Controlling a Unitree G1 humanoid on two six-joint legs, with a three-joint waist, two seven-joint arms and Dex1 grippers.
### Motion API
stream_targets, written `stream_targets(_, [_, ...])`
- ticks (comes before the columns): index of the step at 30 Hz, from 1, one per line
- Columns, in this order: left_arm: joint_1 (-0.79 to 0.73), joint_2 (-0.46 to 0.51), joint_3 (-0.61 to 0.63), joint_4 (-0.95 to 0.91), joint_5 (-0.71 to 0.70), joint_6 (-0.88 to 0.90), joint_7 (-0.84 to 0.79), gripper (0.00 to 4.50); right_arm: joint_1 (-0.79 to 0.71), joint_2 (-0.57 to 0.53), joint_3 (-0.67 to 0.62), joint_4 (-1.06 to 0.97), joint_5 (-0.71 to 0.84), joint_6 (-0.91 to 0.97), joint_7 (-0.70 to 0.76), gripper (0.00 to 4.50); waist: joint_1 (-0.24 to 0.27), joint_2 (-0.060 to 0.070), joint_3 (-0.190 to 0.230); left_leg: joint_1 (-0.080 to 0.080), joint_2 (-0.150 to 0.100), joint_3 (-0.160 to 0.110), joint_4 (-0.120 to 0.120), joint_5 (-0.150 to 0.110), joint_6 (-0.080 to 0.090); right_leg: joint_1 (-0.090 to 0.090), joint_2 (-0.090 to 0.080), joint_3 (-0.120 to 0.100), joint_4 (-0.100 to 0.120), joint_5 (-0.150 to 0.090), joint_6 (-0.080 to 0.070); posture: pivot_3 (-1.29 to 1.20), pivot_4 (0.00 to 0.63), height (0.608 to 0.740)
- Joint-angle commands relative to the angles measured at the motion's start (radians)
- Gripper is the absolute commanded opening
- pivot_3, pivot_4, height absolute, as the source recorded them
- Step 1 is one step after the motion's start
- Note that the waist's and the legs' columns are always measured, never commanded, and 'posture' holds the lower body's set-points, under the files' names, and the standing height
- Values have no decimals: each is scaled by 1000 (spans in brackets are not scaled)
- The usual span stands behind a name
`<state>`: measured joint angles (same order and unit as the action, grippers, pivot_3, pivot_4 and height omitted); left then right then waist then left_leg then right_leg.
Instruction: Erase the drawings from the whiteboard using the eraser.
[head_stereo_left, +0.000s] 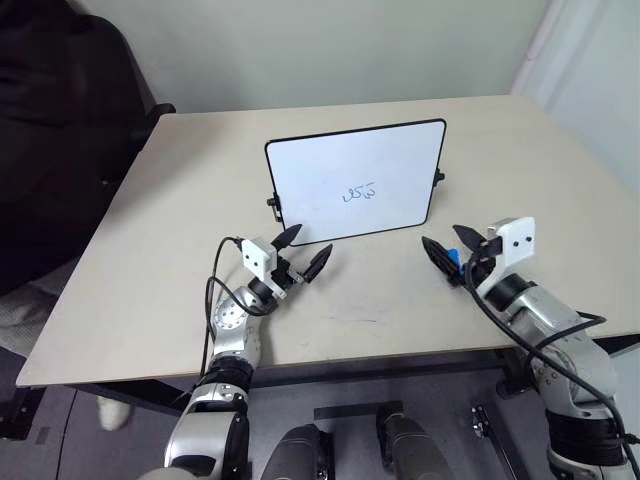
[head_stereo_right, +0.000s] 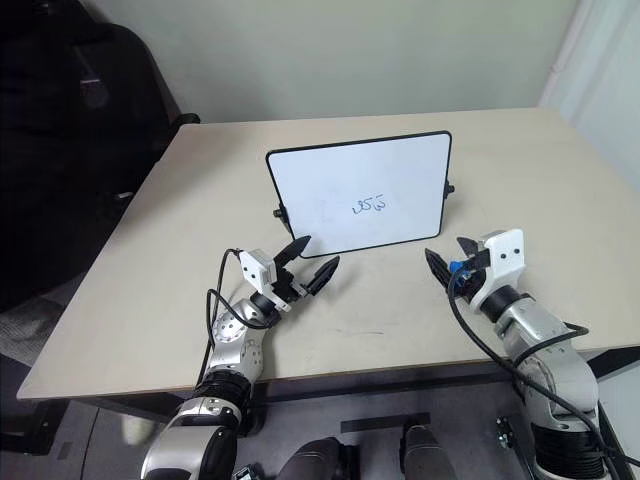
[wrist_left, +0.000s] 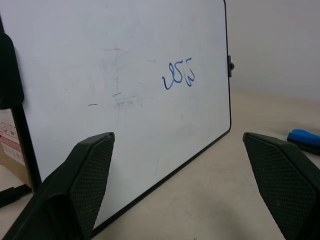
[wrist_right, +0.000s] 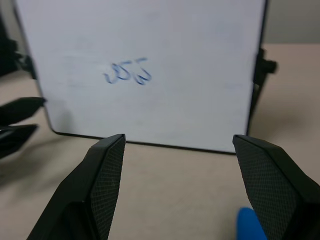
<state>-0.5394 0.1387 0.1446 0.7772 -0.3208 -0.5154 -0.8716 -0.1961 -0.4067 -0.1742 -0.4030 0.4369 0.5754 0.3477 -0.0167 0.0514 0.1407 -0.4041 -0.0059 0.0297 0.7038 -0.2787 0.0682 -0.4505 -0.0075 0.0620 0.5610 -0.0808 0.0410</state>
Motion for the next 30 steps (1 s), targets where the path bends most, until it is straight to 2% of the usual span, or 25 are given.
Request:
stream_targets(1, [6,-2,11,8,-15,1,-7,4500,-32,-19,-17,-24,-12,28,-32,3631,0,0,0,0,0,0,0,0,0,0,0,0,0,0,0,0,150,726])
stream_targets(7, [0,-13,6,12,-17,6,-14,4500,-40,-41,-32,-36,-15,98,-63,3631,2,0,0,0,0,0,0,0,0,0,0,0,0,0,0,0,150,726])
stream_targets(13, [-1,-26,8,24,-11,-1,-2,4500,-71,-78,-28,-42,43,384,-93,3631,2,0,0,0,-1,0,0,0,0,1,-1,0,0,-1,1,0,150,726])
stream_targets(19, [7,-27,5,33,0,-18,1,4500,-132,-89,-16,-2,17,511,-122,3631,4,0,0,0,-1,0,0,0,0,0,0,0,0,-1,1,0,150,726])
stream_targets(30, [7,-29,7,38,-4,-15,-4,4500,-192,-139,-1,77,-38,604,-116,3631,7,1,-1,0,-1,0,-1,0,1,0,-1,0,0,-1,1,0,150,726])
